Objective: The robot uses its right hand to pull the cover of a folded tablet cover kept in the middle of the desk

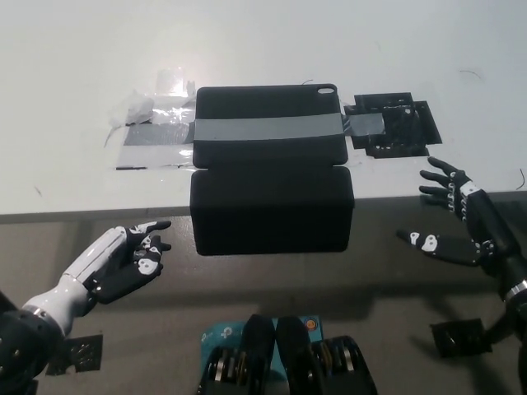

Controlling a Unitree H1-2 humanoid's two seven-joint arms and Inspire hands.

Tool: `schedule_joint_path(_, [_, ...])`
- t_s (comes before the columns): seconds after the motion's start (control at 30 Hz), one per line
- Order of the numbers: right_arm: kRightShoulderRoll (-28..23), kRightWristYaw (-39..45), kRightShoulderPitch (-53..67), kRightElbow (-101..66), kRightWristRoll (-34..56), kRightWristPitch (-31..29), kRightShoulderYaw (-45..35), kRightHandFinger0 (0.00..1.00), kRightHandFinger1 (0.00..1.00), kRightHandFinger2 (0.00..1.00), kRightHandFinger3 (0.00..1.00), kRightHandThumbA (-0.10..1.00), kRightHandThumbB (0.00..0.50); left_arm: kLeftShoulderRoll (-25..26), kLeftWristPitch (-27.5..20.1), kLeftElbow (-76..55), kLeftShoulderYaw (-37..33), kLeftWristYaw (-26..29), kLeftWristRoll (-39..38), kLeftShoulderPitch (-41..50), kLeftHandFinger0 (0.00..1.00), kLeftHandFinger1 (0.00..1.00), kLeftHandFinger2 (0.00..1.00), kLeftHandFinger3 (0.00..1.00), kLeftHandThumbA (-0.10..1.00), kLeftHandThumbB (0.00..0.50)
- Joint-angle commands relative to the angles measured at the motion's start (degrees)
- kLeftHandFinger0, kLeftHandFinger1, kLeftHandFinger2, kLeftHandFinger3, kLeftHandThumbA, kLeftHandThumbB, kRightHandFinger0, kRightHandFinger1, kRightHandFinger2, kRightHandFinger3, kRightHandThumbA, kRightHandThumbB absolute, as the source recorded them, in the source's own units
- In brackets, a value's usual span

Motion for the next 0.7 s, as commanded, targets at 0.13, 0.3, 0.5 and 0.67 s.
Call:
schedule_joint_path(0.13, [-0.9, -1.5, -0.3, -2.2, 0.9, -2.0, 1.4, 0.81, 0.83, 0.91, 1.00, 0.89, 0.000, 0.2, 0.6, -1.9, 1.1, -0.4, -0.6, 0.1, 0.72, 0.82, 0.95, 1.00, 1.00, 0.132])
schedule_joint_path(0.3, [-1.0, -1.9, 0.0, -2.5, 0.6, -2.2, 1.9, 0.81, 0.81, 0.89, 1.00, 0.89, 0.010, 0.2, 0.8, -2.3, 1.0, -0.1, -0.5, 0.3, 0.71, 0.81, 0.94, 1.00, 1.00, 0.120])
schedule_joint_path(0.5, [-1.2, -2.2, -0.3, -1.5, 0.9, -3.1, 2.1, 0.79, 0.81, 0.87, 1.00, 0.93, 0.021, 0.3, 0.8, -2.5, 0.9, -0.1, -0.4, 0.0, 0.70, 0.81, 0.93, 1.00, 1.00, 0.128])
schedule_joint_path(0.67, [-1.3, -2.2, -0.3, -2.6, 0.7, -1.5, 2.5, 0.78, 0.80, 0.88, 1.00, 0.93, 0.023, 0.3, 0.8, -3.3, 0.9, -0.1, -0.4, 0.0, 0.70, 0.81, 0.93, 1.00, 1.00, 0.106])
